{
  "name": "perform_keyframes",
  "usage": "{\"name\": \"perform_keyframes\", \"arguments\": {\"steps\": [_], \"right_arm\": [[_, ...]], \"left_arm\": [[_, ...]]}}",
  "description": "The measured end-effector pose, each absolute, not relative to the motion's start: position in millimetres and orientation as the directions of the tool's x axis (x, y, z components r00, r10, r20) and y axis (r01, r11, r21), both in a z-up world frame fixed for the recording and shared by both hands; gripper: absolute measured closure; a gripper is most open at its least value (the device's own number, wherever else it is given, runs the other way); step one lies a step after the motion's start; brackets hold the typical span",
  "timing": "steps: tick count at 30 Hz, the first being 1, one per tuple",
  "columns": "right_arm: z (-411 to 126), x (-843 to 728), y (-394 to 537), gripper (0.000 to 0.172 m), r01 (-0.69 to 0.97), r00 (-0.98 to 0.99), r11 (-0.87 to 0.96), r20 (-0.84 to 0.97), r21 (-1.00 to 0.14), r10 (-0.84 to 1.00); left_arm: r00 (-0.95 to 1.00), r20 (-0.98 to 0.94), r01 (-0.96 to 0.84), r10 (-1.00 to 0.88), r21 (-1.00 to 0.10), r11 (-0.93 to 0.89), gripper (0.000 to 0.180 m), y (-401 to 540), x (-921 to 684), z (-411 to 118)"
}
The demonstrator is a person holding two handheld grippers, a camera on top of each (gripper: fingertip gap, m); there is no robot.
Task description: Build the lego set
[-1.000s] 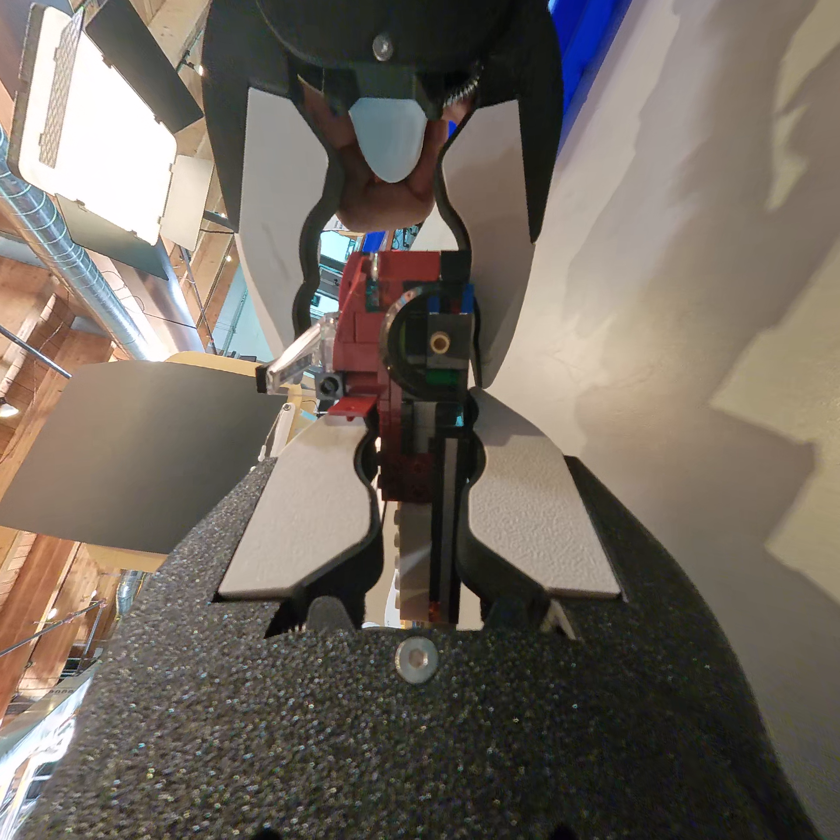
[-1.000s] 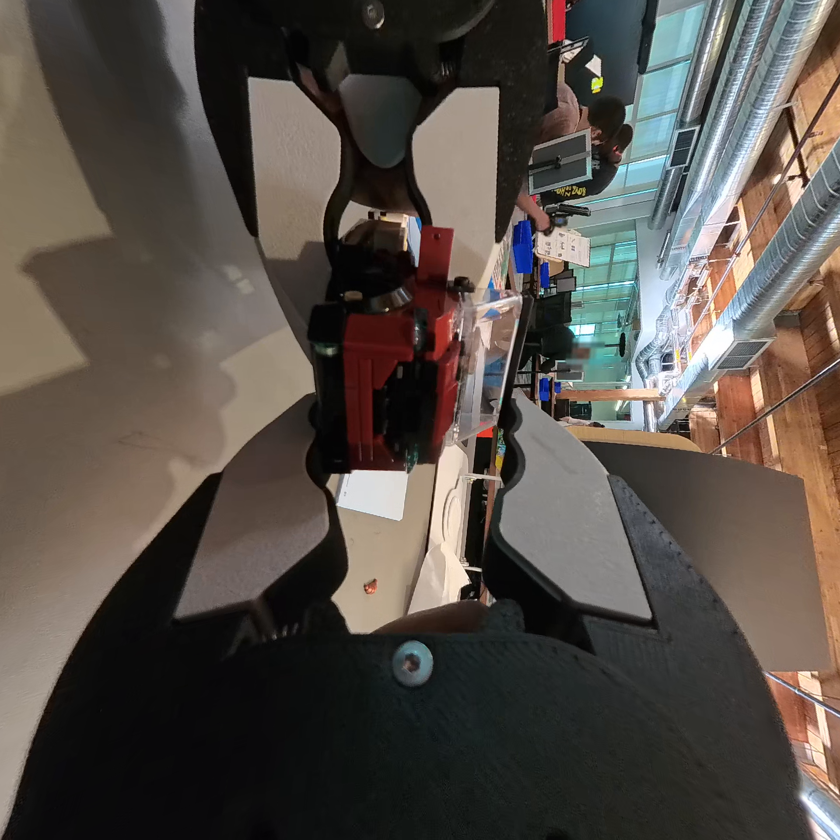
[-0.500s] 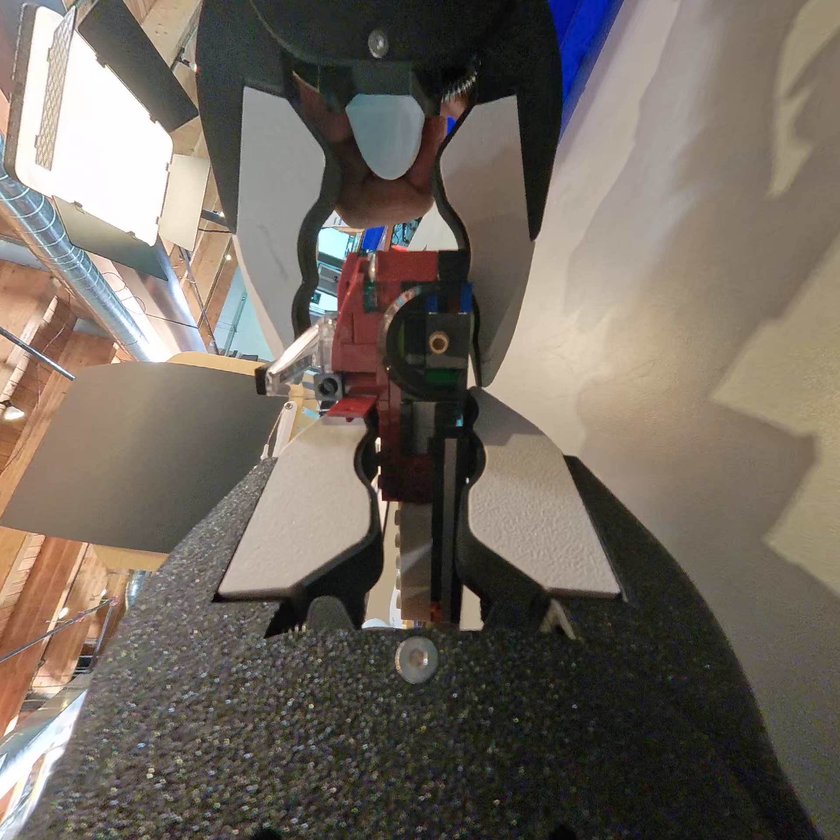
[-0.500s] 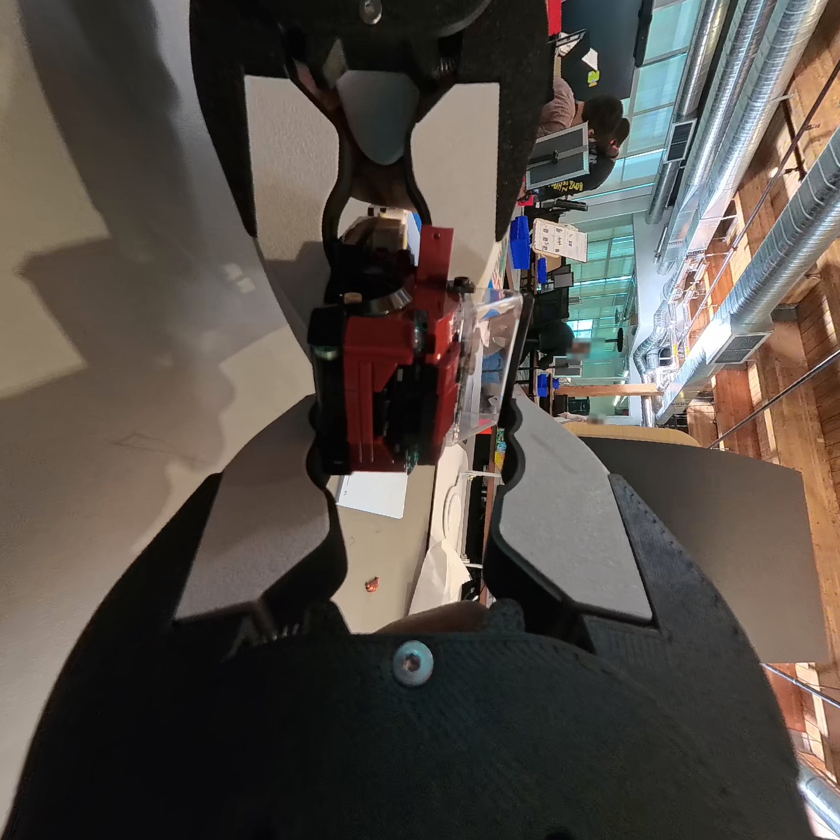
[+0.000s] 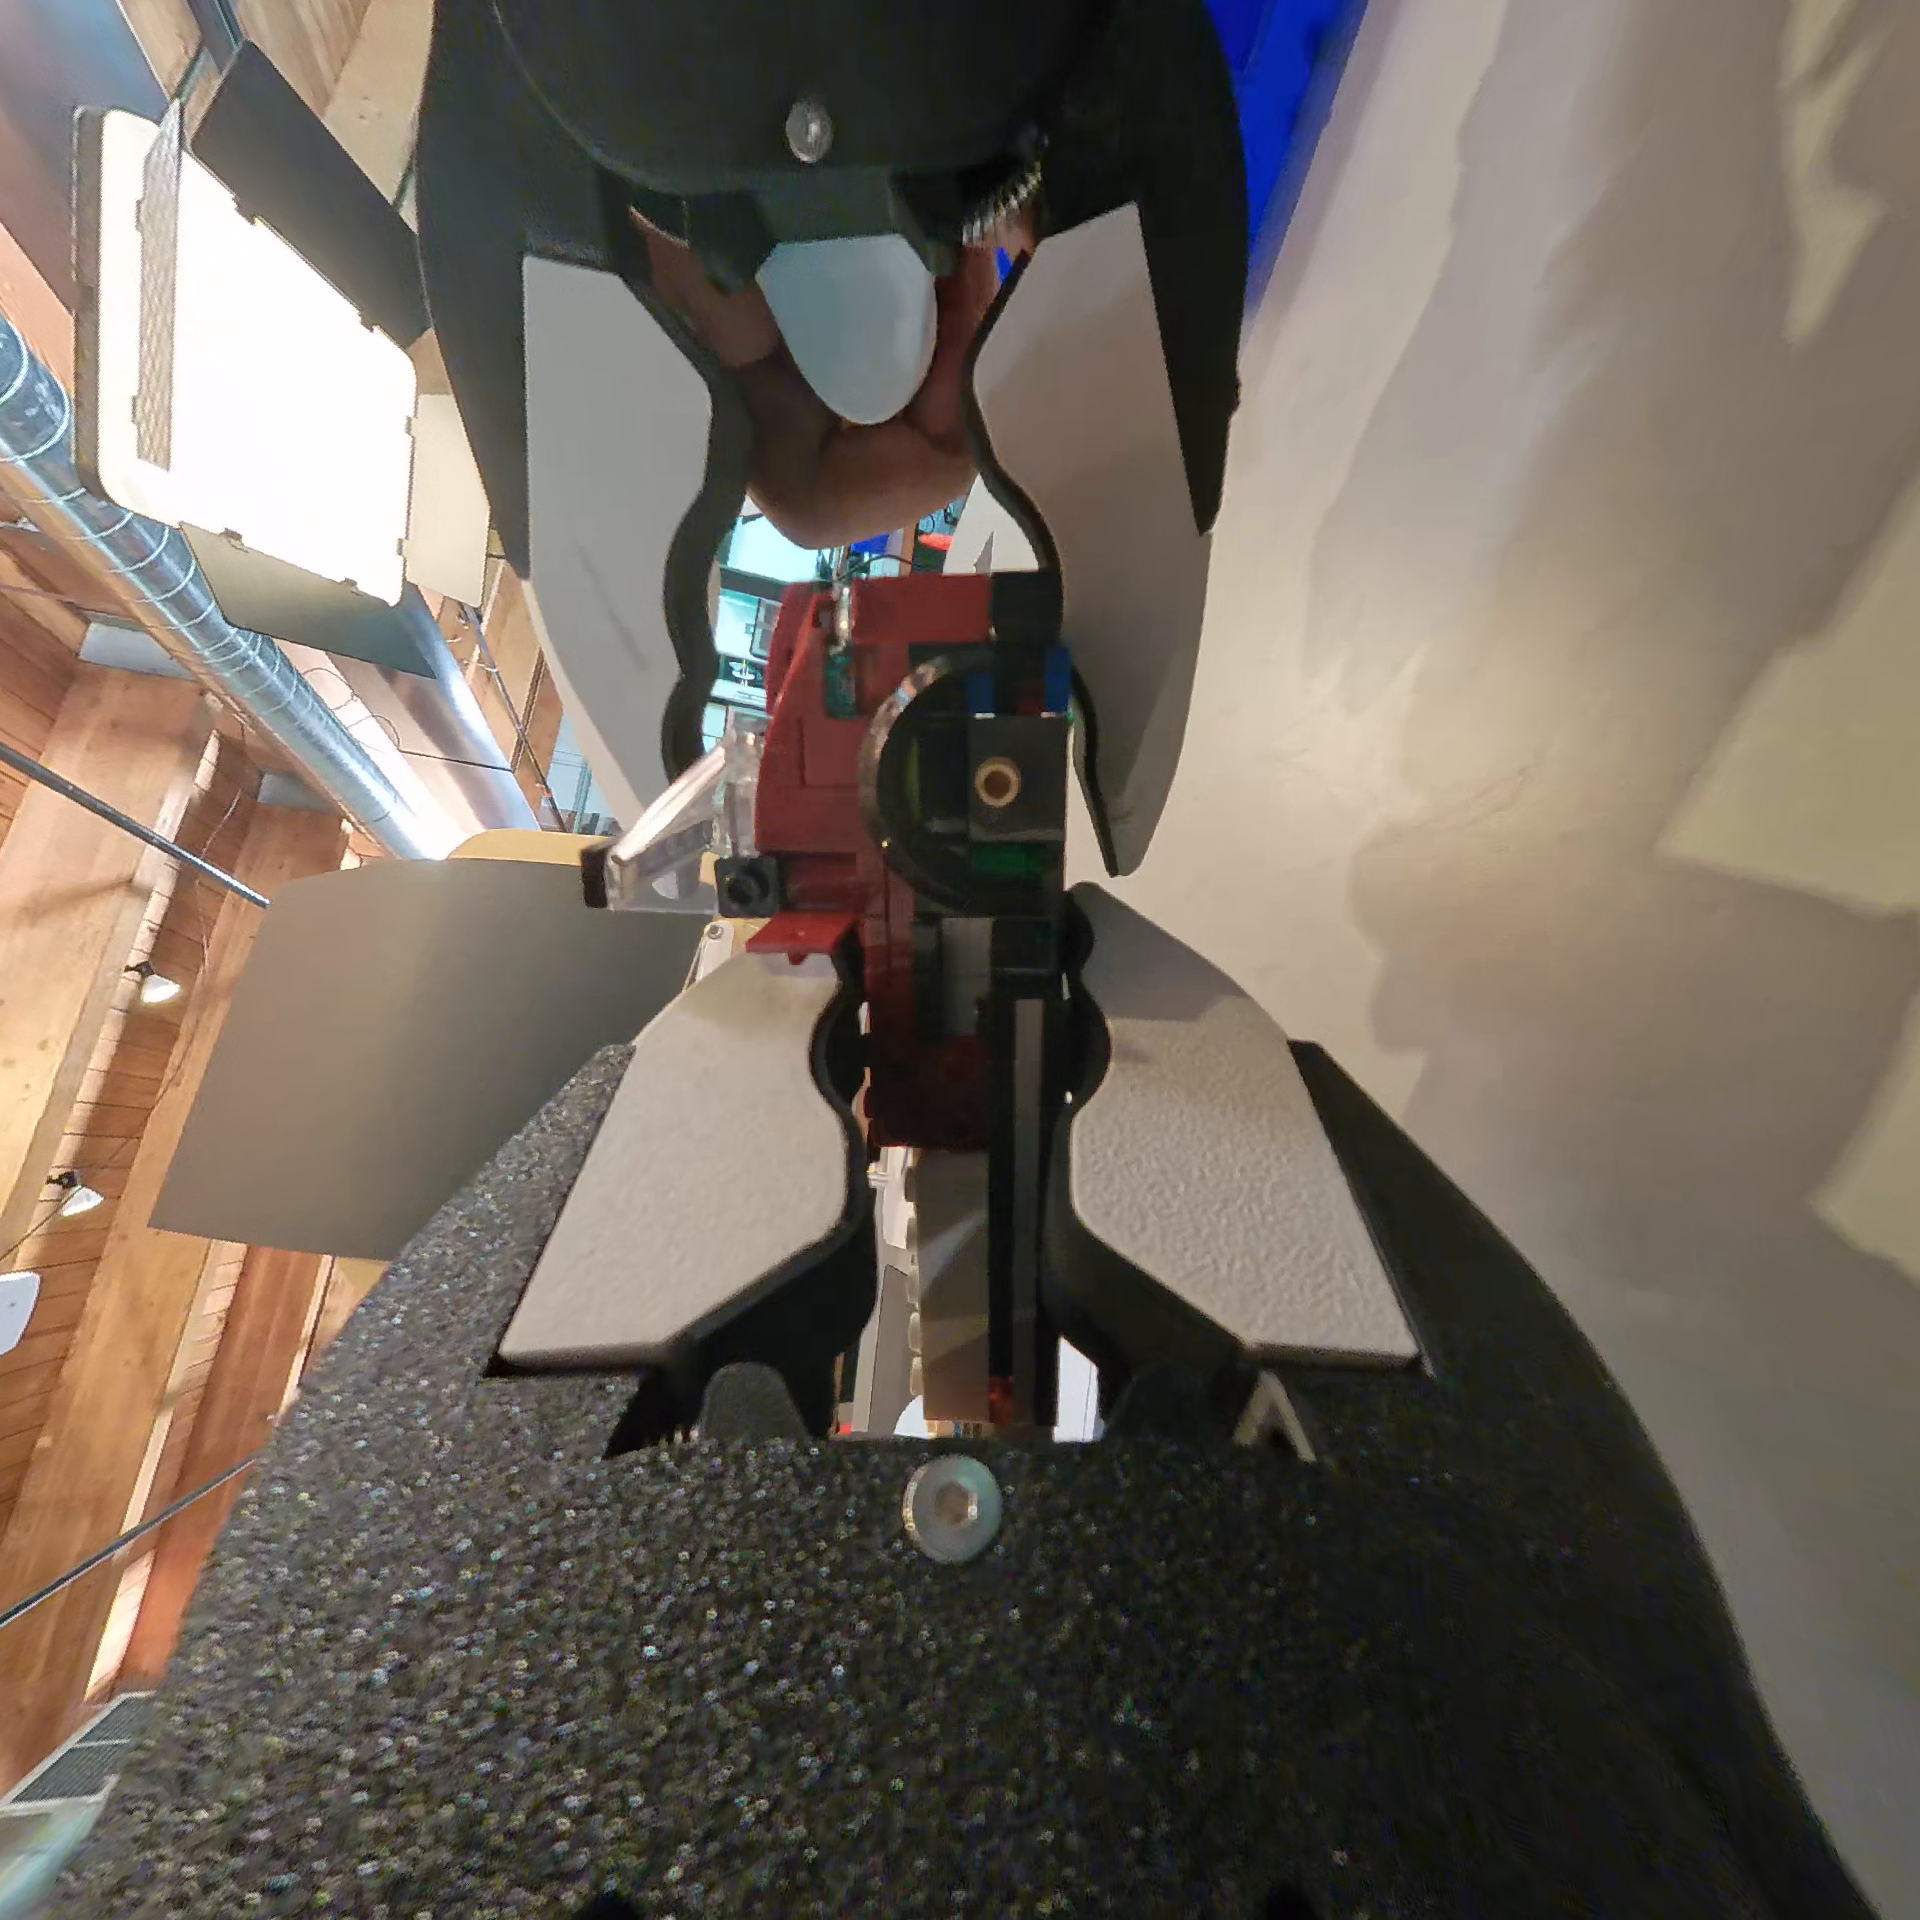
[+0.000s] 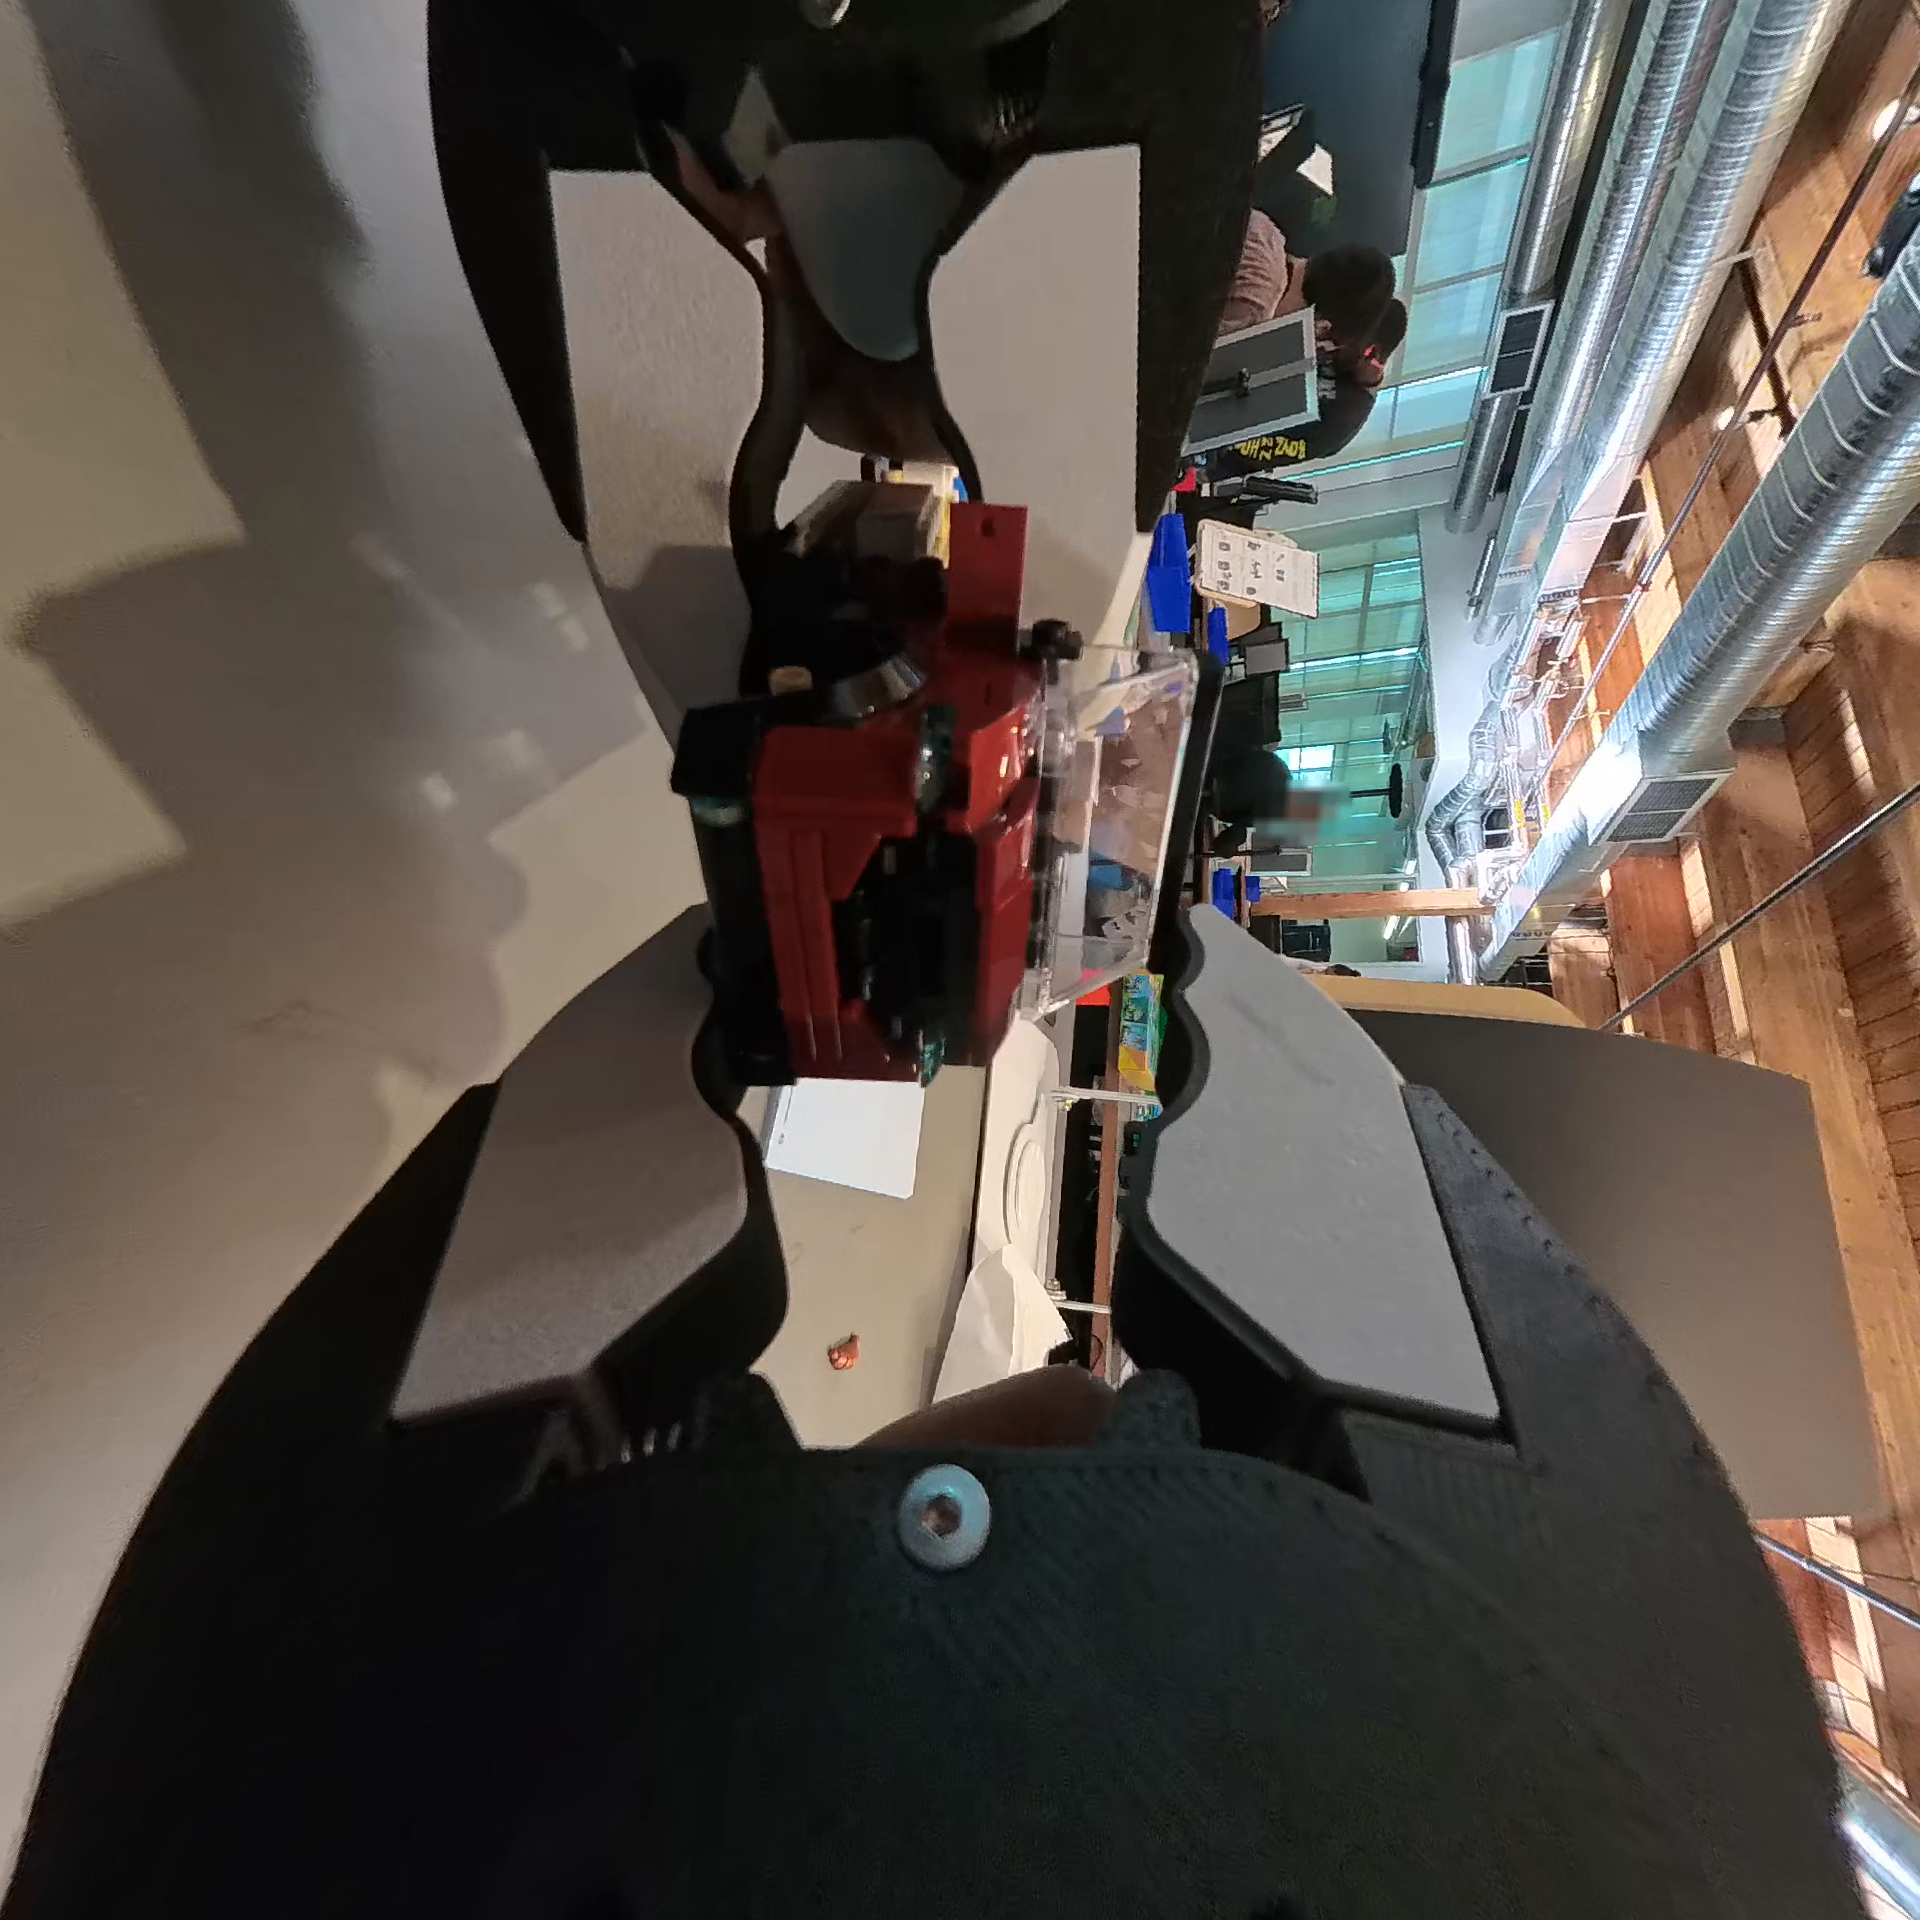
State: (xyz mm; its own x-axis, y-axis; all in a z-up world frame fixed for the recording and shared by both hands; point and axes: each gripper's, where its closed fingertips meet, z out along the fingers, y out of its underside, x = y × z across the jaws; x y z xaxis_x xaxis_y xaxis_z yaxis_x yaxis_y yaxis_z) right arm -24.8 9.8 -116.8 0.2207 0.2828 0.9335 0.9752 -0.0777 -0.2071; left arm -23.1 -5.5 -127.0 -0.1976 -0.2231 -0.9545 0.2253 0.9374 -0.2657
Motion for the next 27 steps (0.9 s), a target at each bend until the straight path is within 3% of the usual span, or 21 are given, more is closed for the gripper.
{"name": "perform_keyframes", "arguments": {"steps": [20,27], "right_arm": [[-117,-22,5,0.095,0.981,0.190,-0.087,0.940,-0.172,0.283],[-104,-20,6,0.095,0.978,0.204,-0.068,0.967,-0.195,0.156]], "left_arm": [[-0.206,-0.957,0.212,-0.204,-0.247,0.946,0.146,-9,-18,-126],[-0.155,-0.977,0.179,-0.144,-0.171,0.969,0.146,-7,-16,-116]]}}
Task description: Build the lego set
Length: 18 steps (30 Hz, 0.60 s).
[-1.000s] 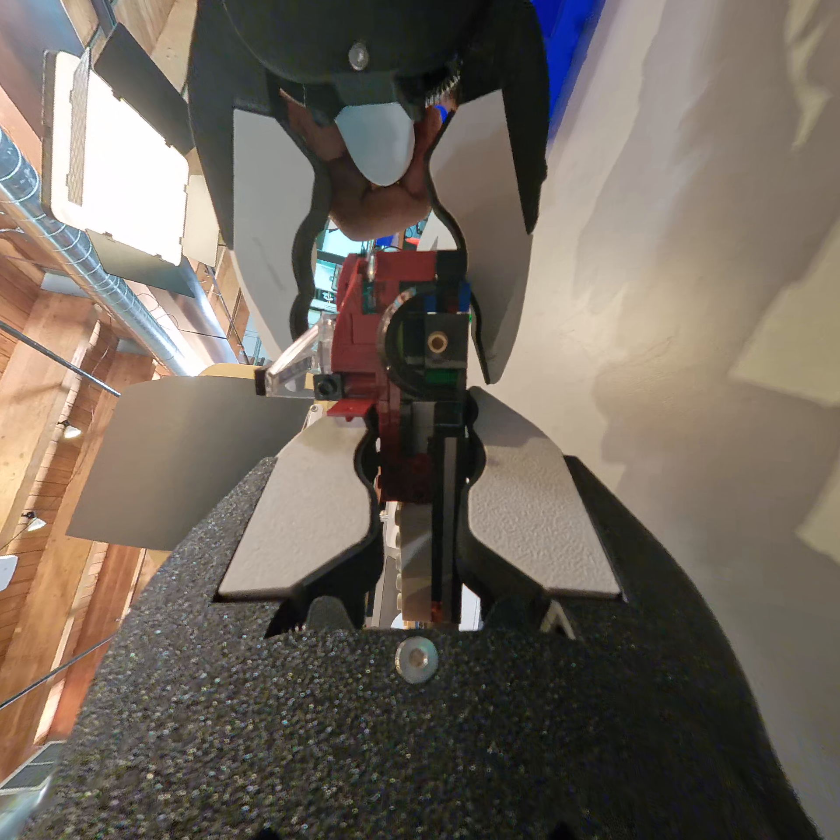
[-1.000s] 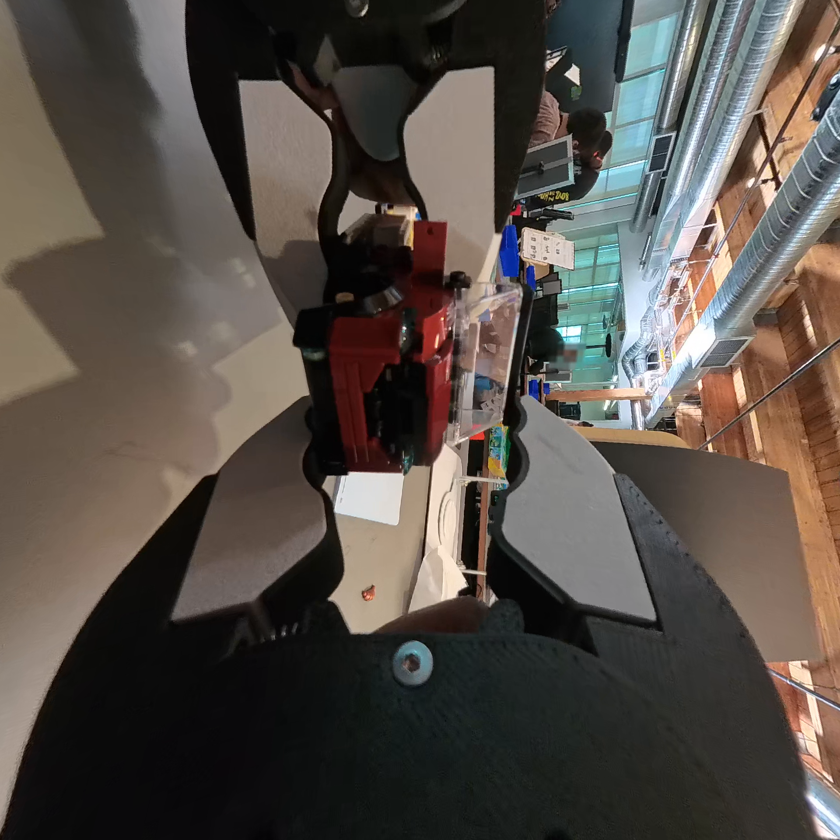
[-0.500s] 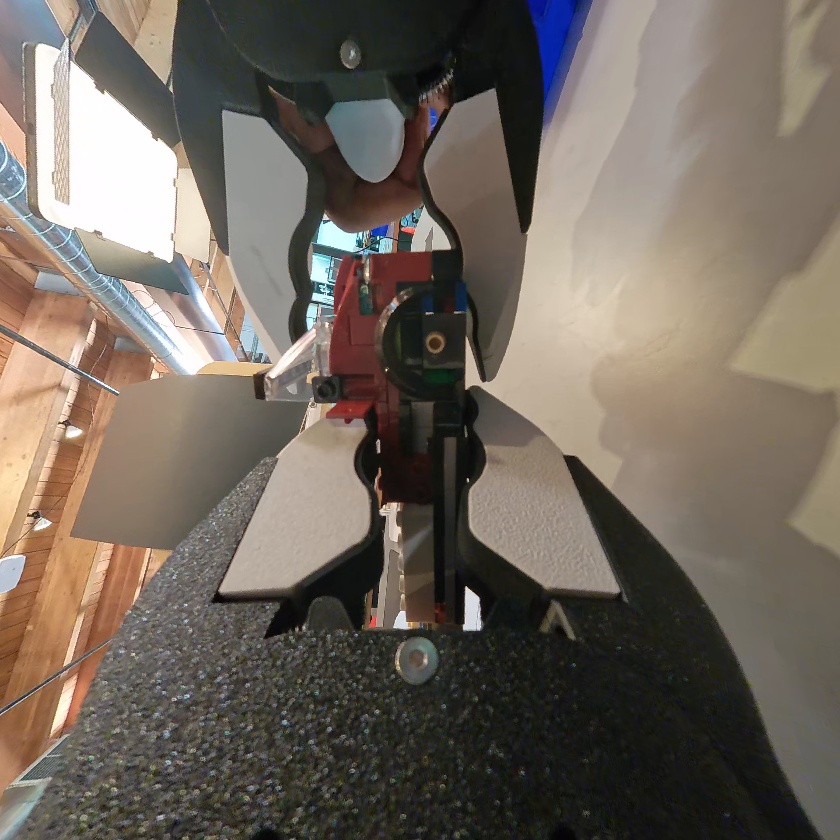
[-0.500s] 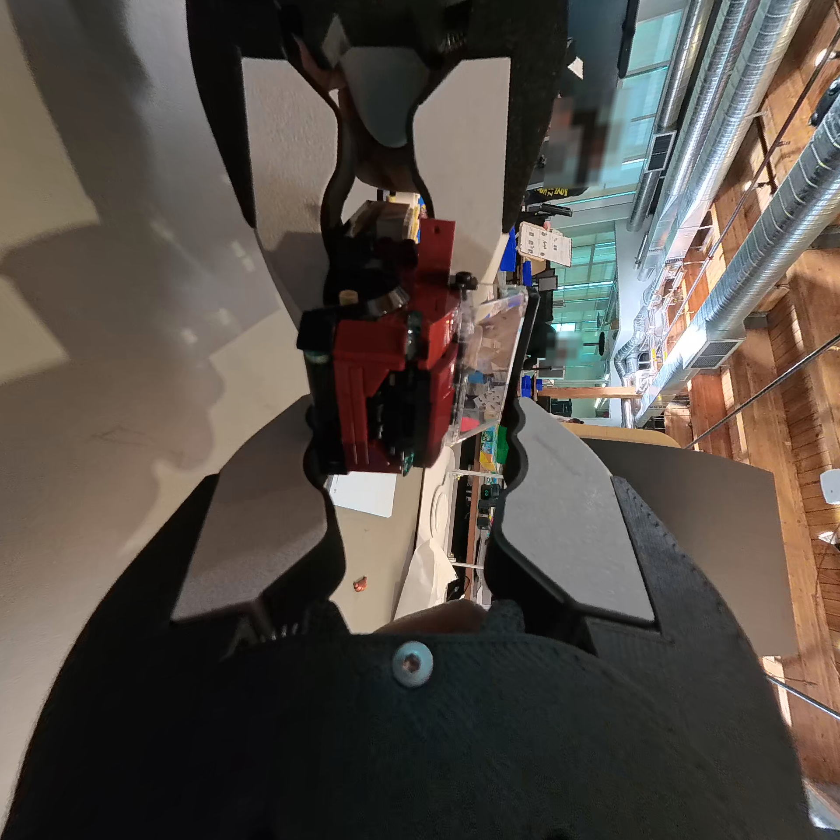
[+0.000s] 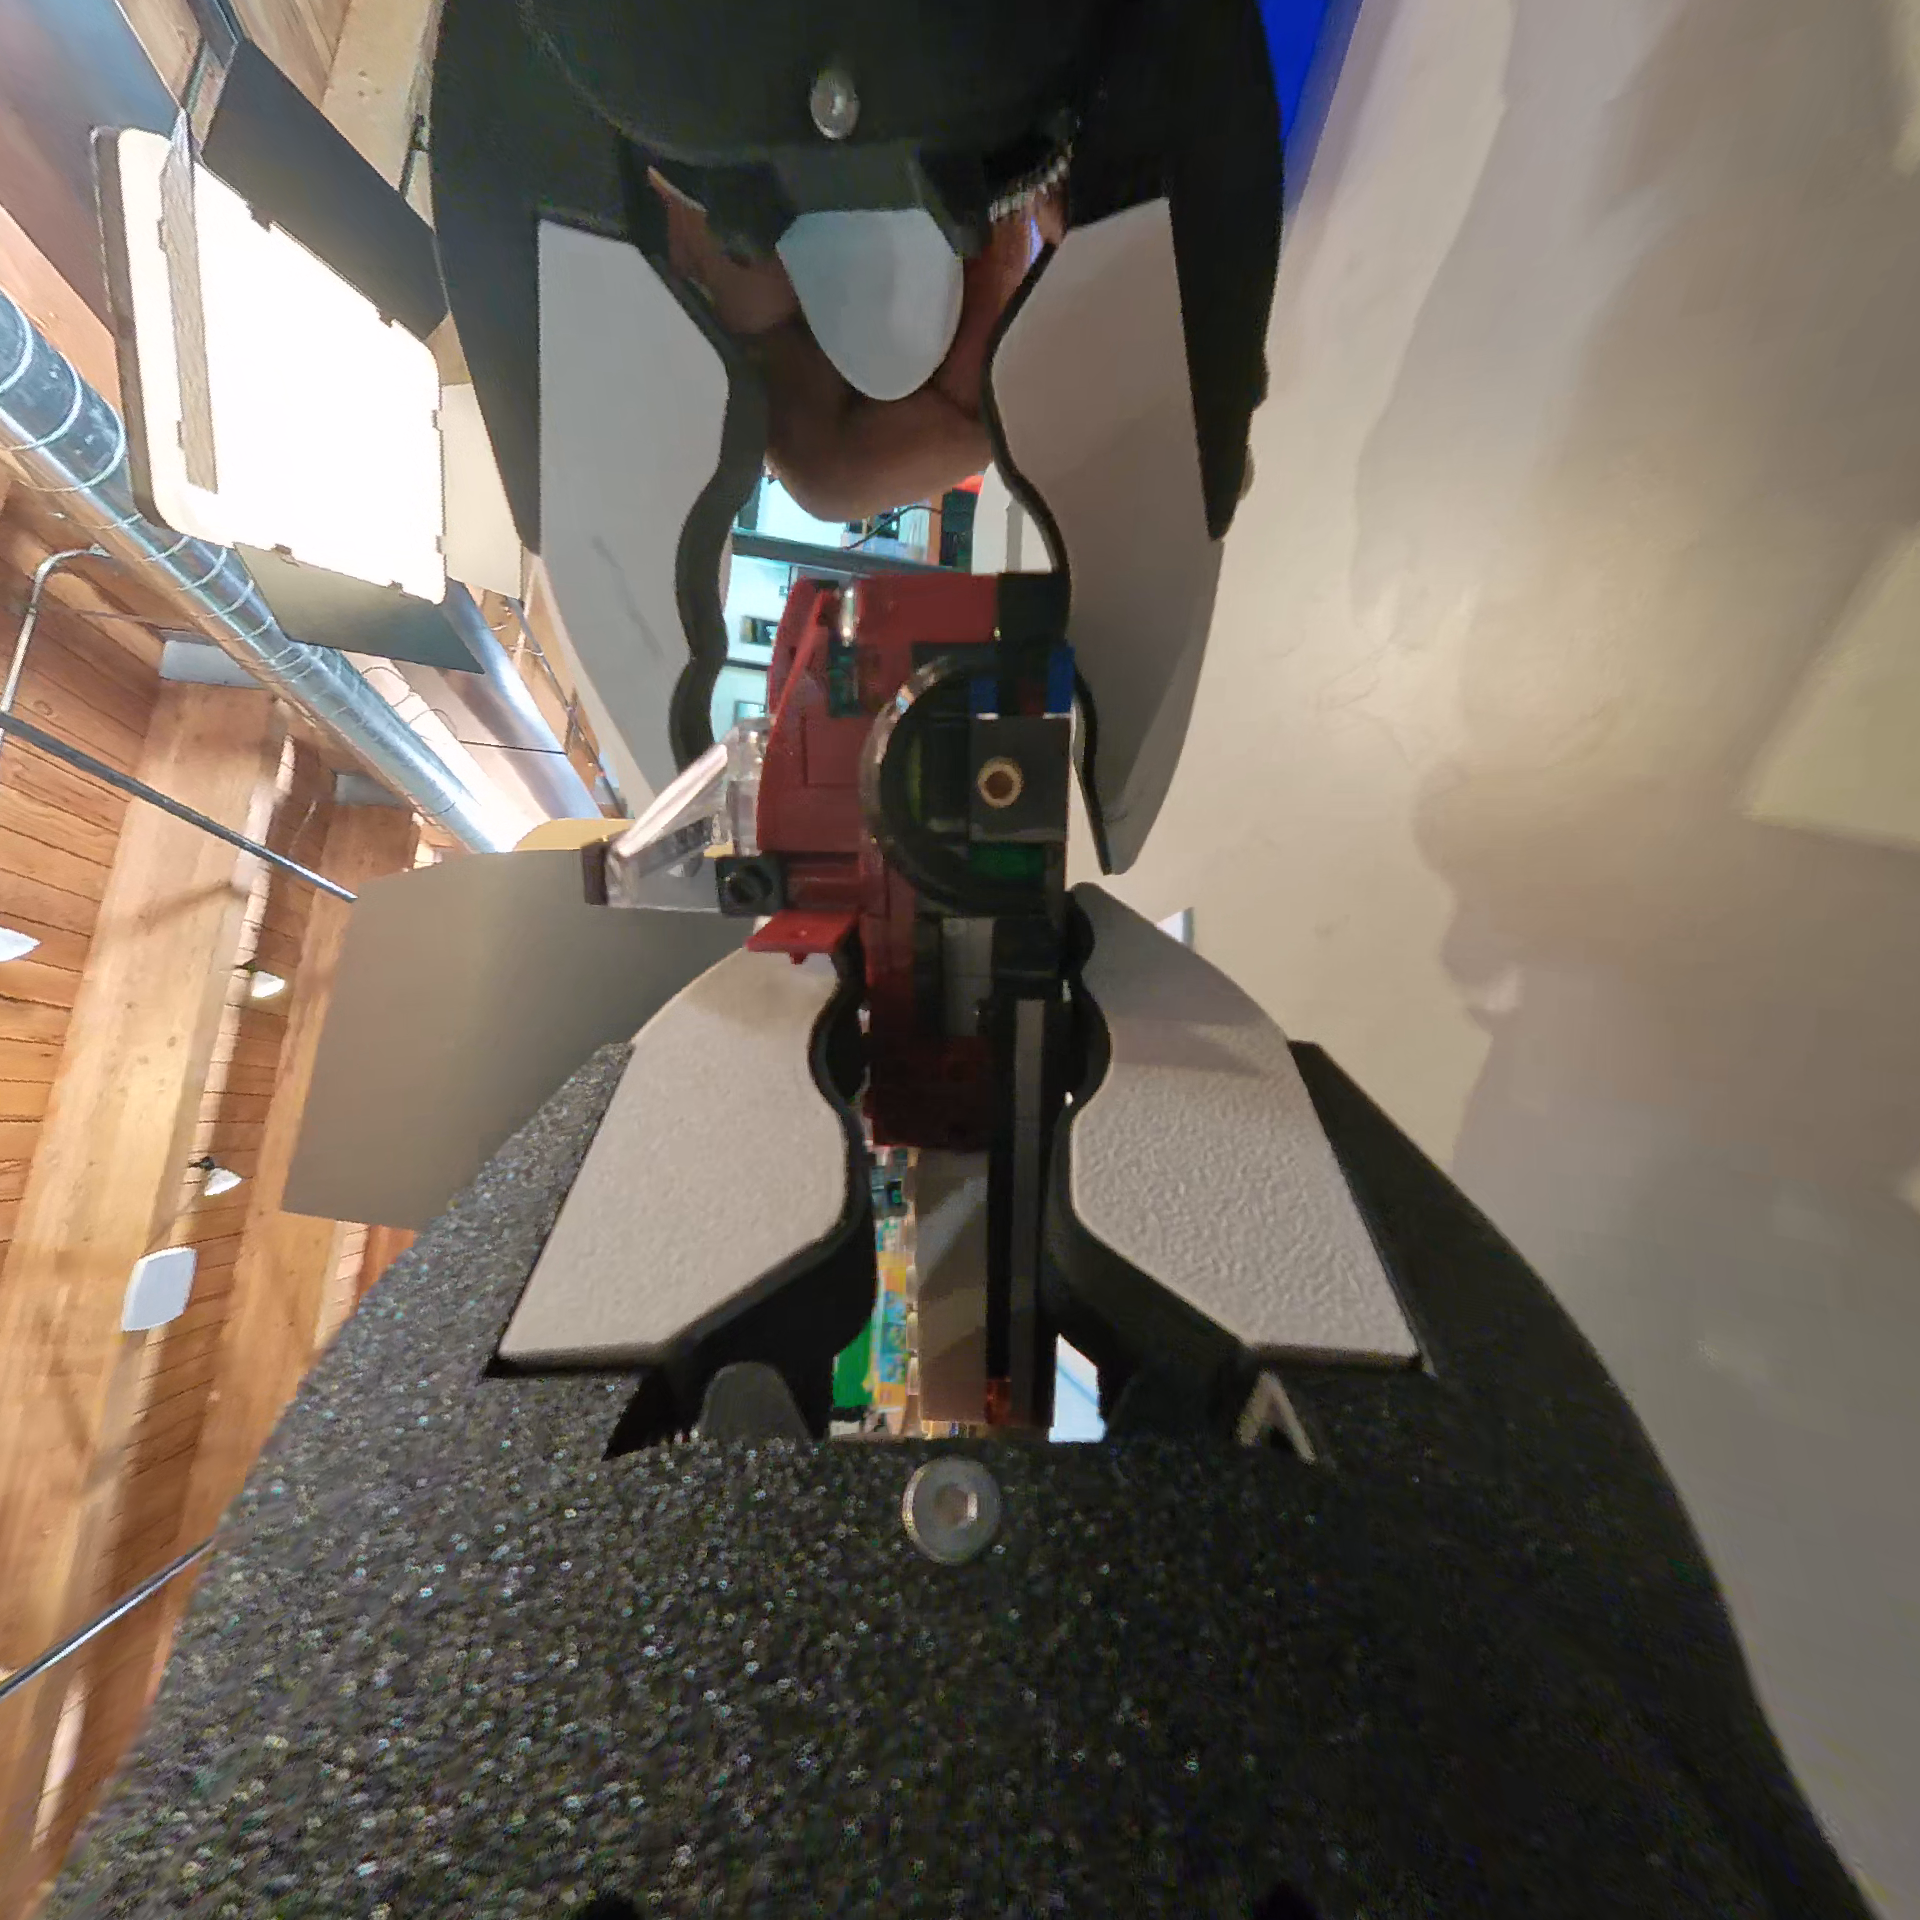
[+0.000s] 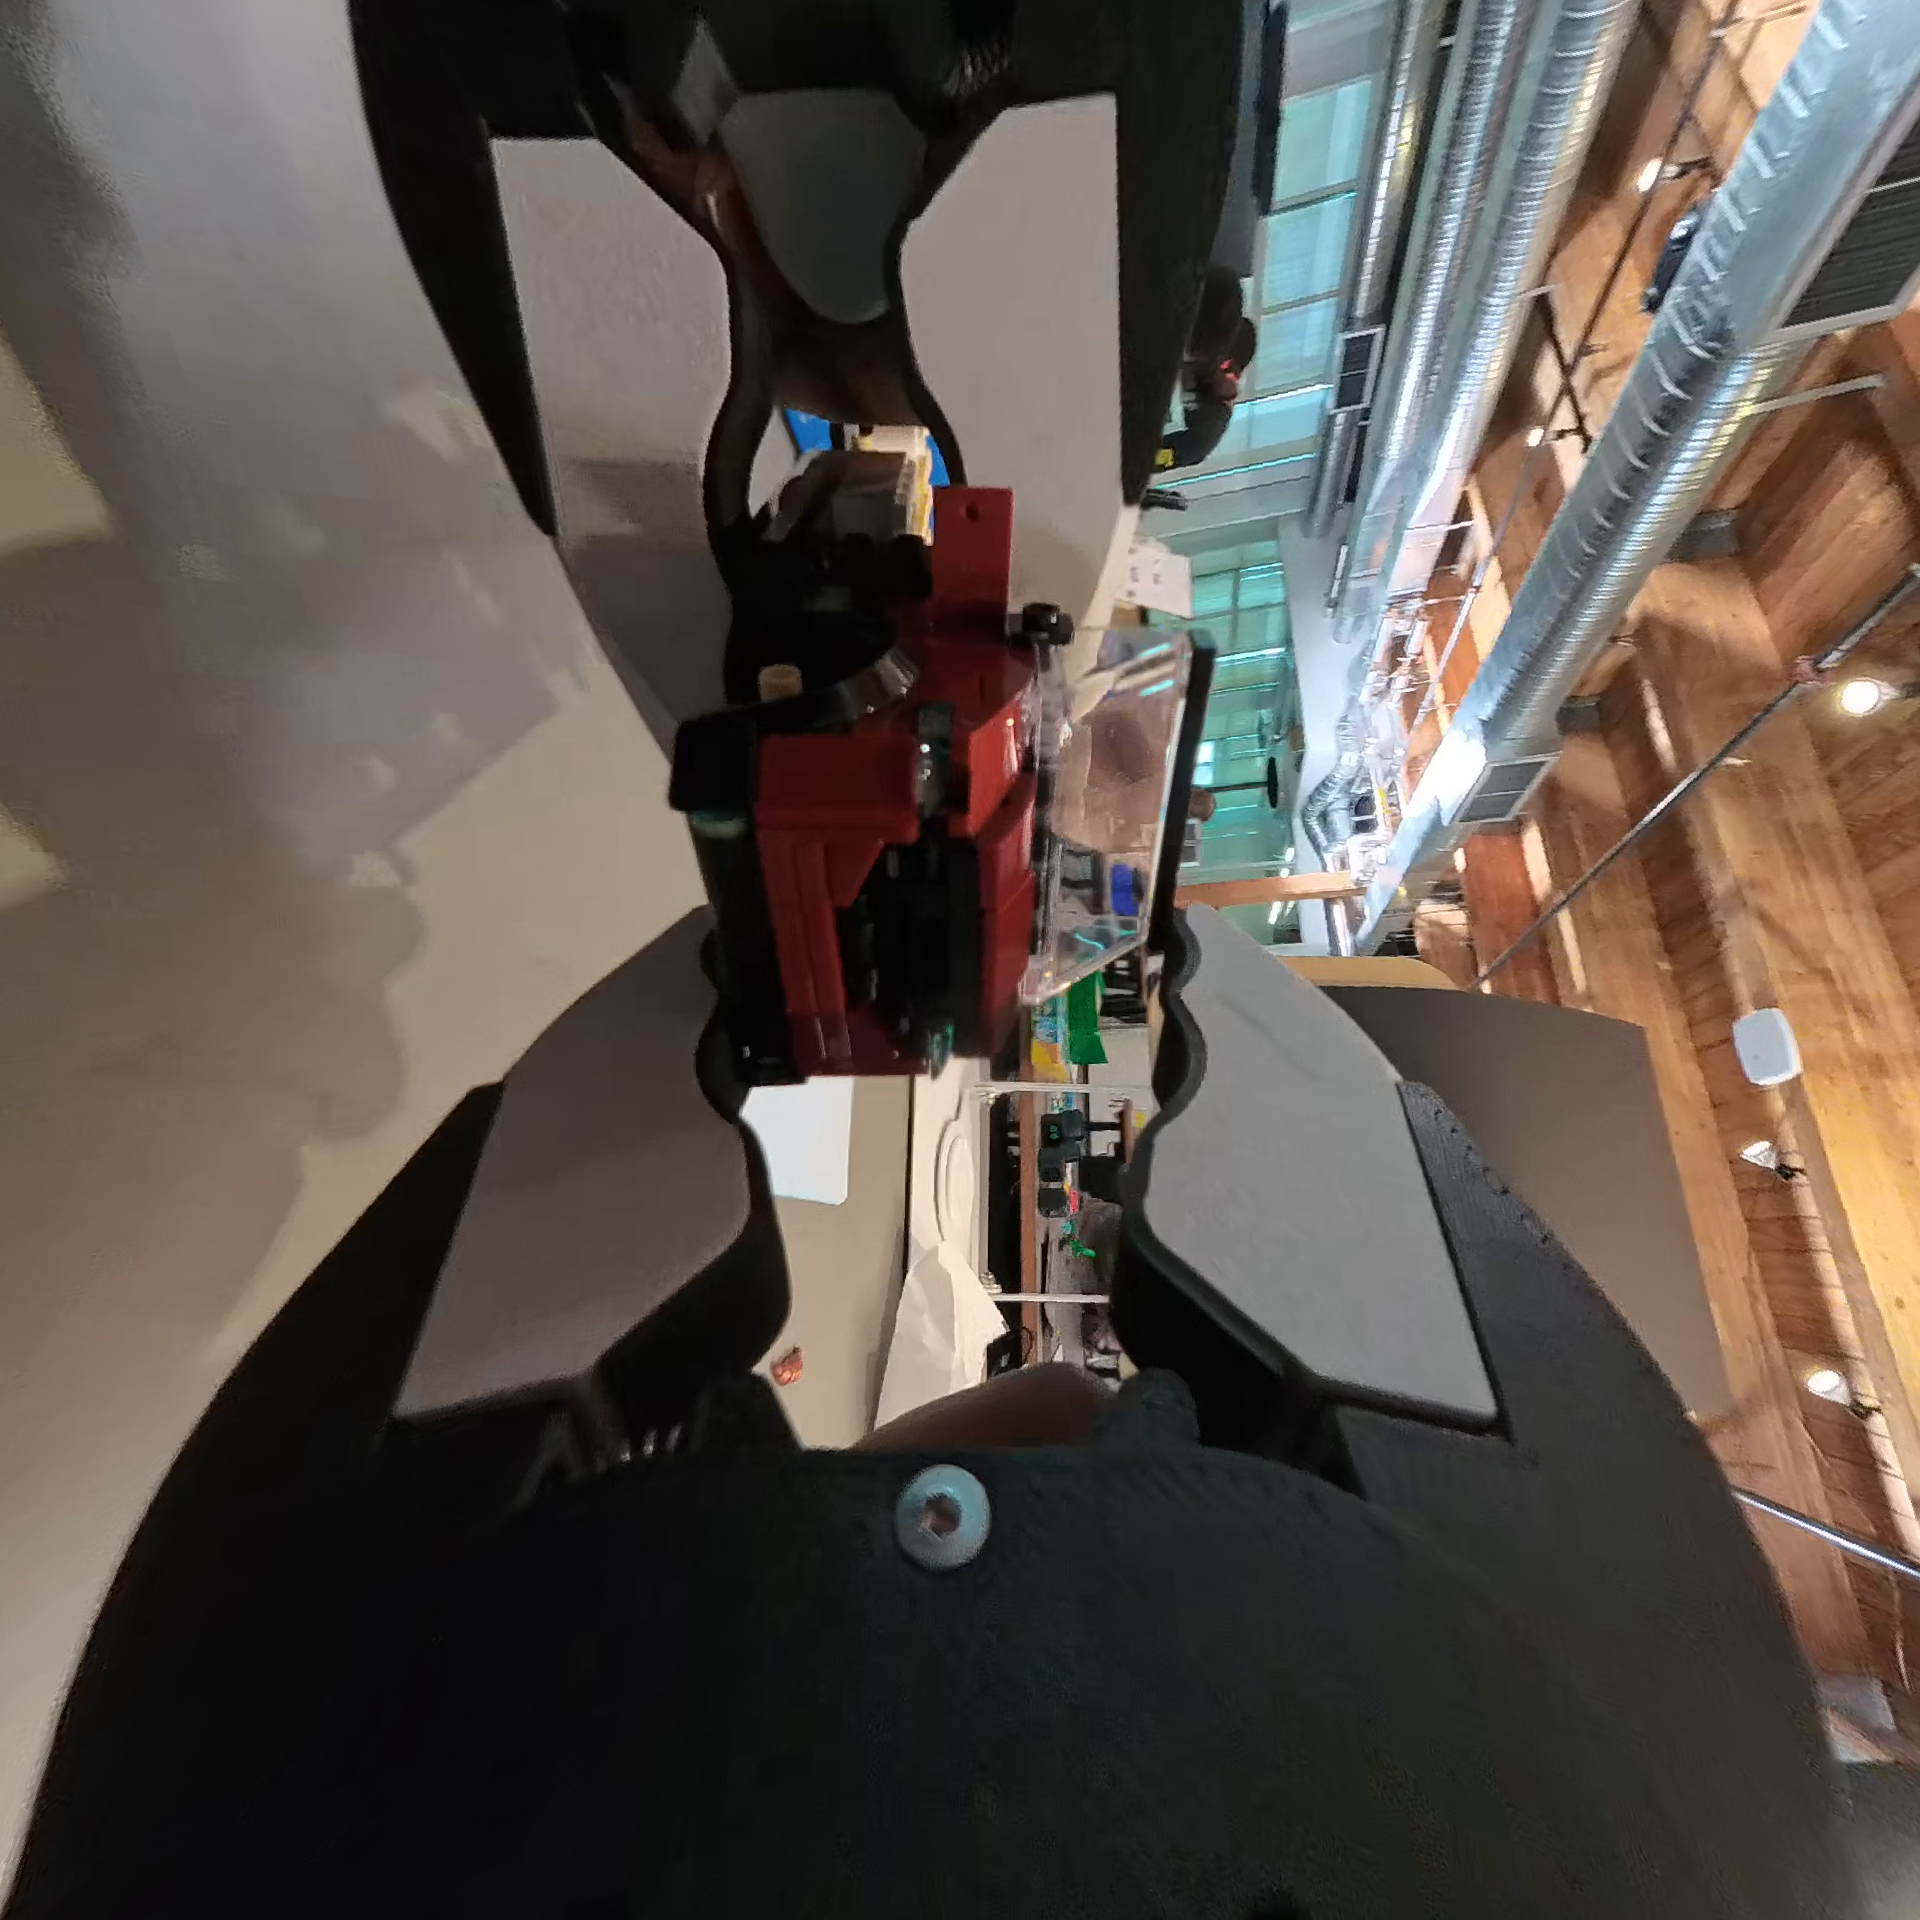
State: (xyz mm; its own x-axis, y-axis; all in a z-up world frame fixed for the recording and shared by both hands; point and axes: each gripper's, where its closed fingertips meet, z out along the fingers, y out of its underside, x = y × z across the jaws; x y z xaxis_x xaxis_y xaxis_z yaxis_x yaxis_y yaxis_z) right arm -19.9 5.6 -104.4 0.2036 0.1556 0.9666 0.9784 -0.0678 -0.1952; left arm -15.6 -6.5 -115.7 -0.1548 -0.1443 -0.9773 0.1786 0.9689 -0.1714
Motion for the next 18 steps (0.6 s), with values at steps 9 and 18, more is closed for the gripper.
{"name": "perform_keyframes", "arguments": {"steps": [9,18], "right_arm": [[-106,-15,5,0.086,0.992,0.110,-0.065,0.993,-0.107,0.037],[-123,6,16,0.086,0.993,0.071,-0.092,0.997,-0.072,-0.017]], "left_arm": [[-0.099,-0.992,0.138,0.079,0.065,0.988,0.146,-8,-12,-115],[-0.083,-0.969,0.146,0.234,0.220,0.964,0.146,6,20,-128]]}}
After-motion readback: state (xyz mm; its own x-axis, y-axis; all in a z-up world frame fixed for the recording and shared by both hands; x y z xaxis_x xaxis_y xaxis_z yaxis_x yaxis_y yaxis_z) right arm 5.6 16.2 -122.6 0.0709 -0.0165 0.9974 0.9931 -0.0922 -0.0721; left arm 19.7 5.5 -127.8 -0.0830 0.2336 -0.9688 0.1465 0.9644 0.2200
